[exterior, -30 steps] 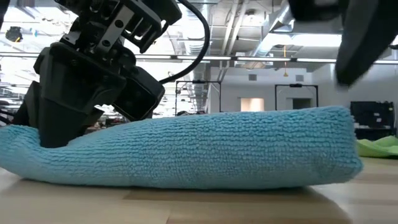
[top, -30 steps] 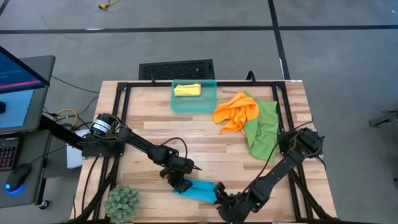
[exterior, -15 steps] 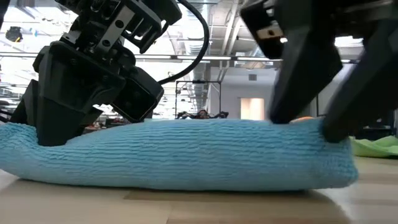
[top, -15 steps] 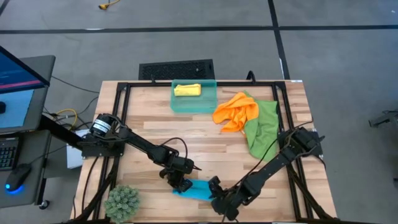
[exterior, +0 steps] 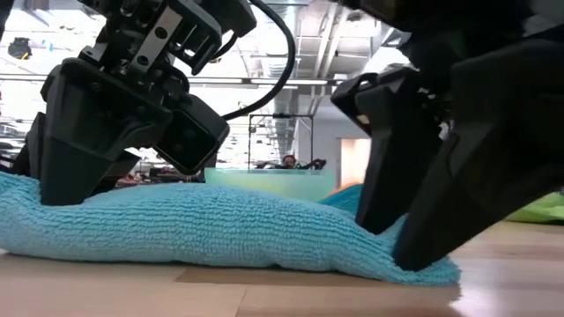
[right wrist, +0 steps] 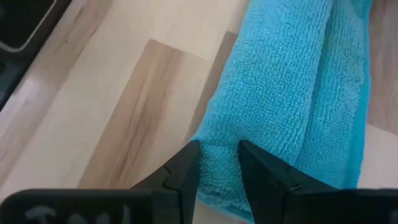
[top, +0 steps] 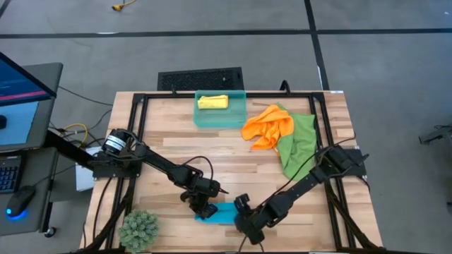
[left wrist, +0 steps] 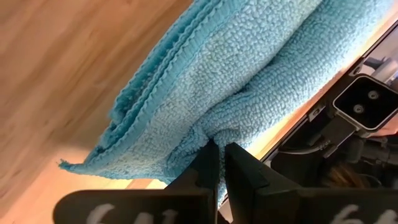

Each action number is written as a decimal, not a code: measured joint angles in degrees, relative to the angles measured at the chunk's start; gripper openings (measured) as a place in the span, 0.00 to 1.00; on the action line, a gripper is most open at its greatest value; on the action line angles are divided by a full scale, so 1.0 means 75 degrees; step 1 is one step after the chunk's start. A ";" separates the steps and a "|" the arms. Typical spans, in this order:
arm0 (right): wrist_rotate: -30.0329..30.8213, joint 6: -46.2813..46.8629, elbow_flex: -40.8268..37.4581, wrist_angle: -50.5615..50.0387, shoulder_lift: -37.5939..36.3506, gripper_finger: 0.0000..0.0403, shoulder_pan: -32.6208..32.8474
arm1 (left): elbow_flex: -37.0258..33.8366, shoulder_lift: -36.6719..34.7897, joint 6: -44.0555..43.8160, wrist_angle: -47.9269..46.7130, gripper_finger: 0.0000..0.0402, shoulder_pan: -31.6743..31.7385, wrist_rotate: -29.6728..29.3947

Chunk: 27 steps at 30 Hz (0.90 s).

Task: Roll microfiber towels into tight, uniform cylinder then place into a basket
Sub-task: Roll the blue microfiber towel

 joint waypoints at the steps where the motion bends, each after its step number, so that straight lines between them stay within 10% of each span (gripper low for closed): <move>1: -0.0036 0.0022 0.0002 -0.0003 0.0006 0.34 -0.0020 | 0.0000 -0.0001 0.0031 -0.0014 0.01 -0.0002 -0.0006; 14: -0.0298 0.0624 -0.0013 -0.0093 0.0030 0.21 -0.0196 | 0.0009 -0.0016 0.0572 -0.0043 0.03 -0.0148 -0.0379; 20: -0.0353 0.0633 -0.0016 -0.0114 0.0027 0.03 -0.0198 | 0.0015 -0.0027 0.0968 -0.0018 0.16 -0.0291 -0.0613; 27: -0.0372 0.0848 -0.0022 -0.0111 0.0027 0.06 -0.0195 | 0.0029 -0.0058 0.1585 0.0015 0.32 -0.0496 -0.1186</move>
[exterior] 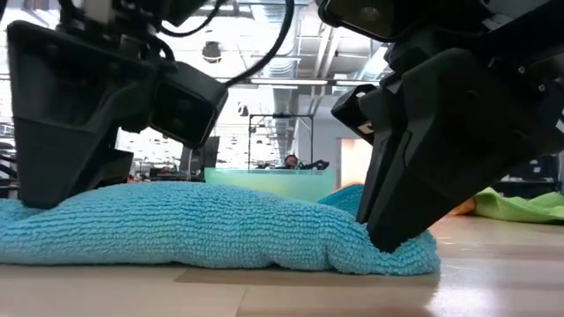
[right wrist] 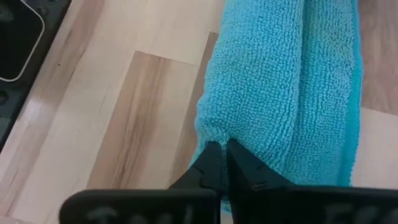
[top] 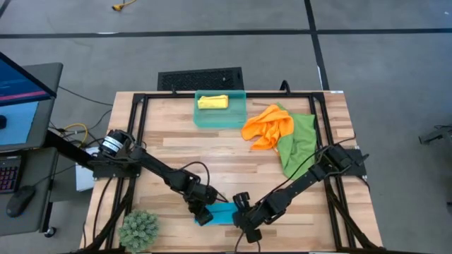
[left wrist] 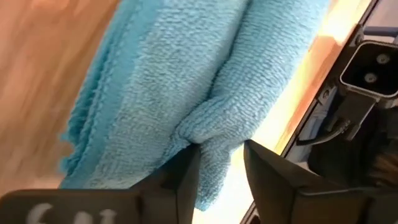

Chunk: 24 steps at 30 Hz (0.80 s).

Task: Roll microfiber towels into tight, uniform cylinder then place into a basket
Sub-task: Roll the blue microfiber towel

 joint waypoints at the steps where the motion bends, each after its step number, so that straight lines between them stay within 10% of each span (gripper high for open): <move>1: -0.0006 0.0000 -0.0003 0.0003 0.0000 0.05 0.0000 | 0.0000 0.0000 0.0064 0.0000 0.33 -0.0038 -0.0120; 24: -0.0231 0.0186 -0.0012 0.0023 -0.0009 0.05 -0.0009 | -0.0052 -0.1321 0.1655 -0.1124 0.38 -0.1012 -0.2671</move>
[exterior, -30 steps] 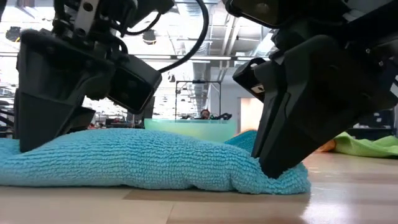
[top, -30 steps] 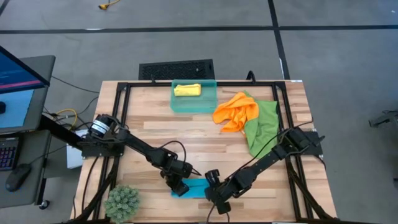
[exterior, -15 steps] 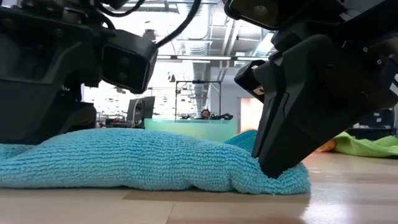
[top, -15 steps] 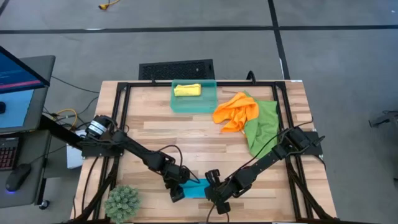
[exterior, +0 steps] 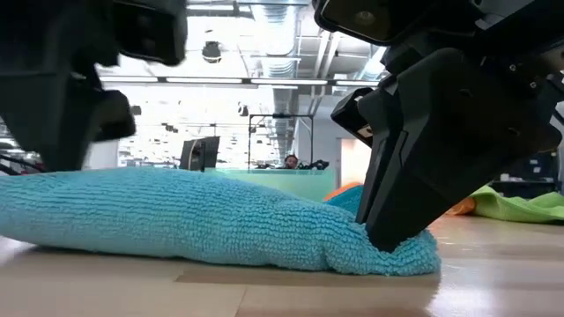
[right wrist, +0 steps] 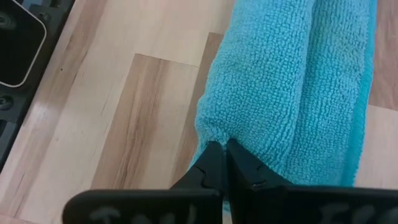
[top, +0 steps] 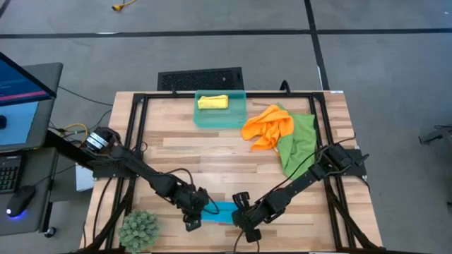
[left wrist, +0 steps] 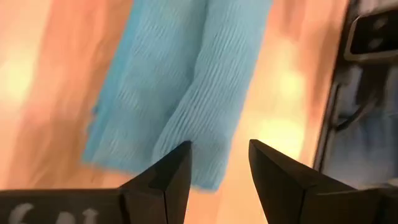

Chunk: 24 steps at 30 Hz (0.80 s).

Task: Roll microfiber towels into tight, uniform cylinder then place into a basket
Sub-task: Roll the blue microfiber towel

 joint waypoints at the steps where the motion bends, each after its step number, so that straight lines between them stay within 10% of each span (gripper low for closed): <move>1: 0.0000 0.0003 0.0000 -0.0001 0.0000 0.05 0.0000 | 0.0000 -0.0099 -0.0026 -0.0167 0.38 -0.0080 -0.0138; 24: -0.0195 0.0023 0.0000 -0.0002 0.0000 0.05 -0.0017 | 0.0020 0.1082 0.3127 0.1294 0.38 -0.1877 -0.4752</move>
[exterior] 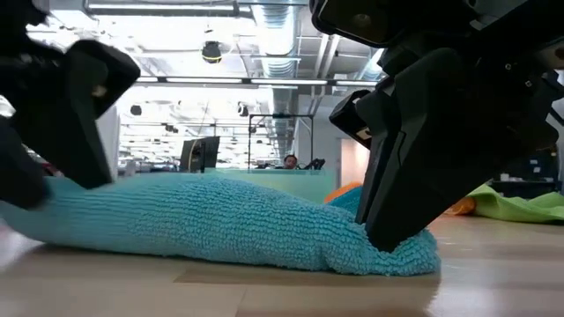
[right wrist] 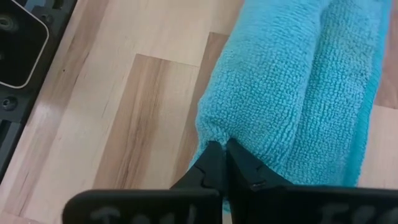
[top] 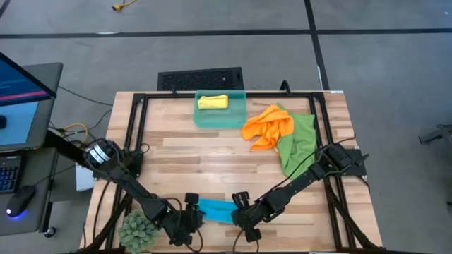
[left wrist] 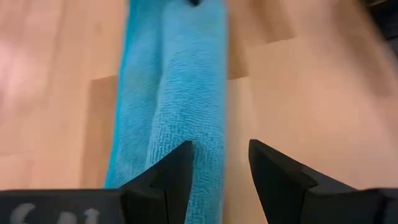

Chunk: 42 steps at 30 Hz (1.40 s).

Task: Roll microfiber towels into tight, uniform cylinder then place into a basket
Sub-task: Roll the blue microfiber towel

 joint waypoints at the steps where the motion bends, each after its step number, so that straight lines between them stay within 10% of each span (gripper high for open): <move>1: -0.0004 0.0032 0.0000 -0.0001 0.0000 0.05 0.0000 | 0.0000 0.0055 -0.0003 -0.0042 0.38 0.0004 -0.0115; 21: -0.0403 0.0108 0.0000 0.0022 -0.0003 0.03 -0.0087 | 0.0038 0.0445 -0.0778 -0.1095 0.37 0.0300 0.0229; 30: -0.0561 -0.0094 -0.0006 0.0005 -0.0087 0.02 -0.0064 | 0.0022 0.0467 -0.1718 -0.0985 0.08 0.0404 0.0337; 42: -0.1617 -0.0037 -0.0001 0.0288 -0.0109 0.02 -0.0016 | 0.0580 -0.0007 -0.3904 -0.0867 0.01 0.0768 0.3413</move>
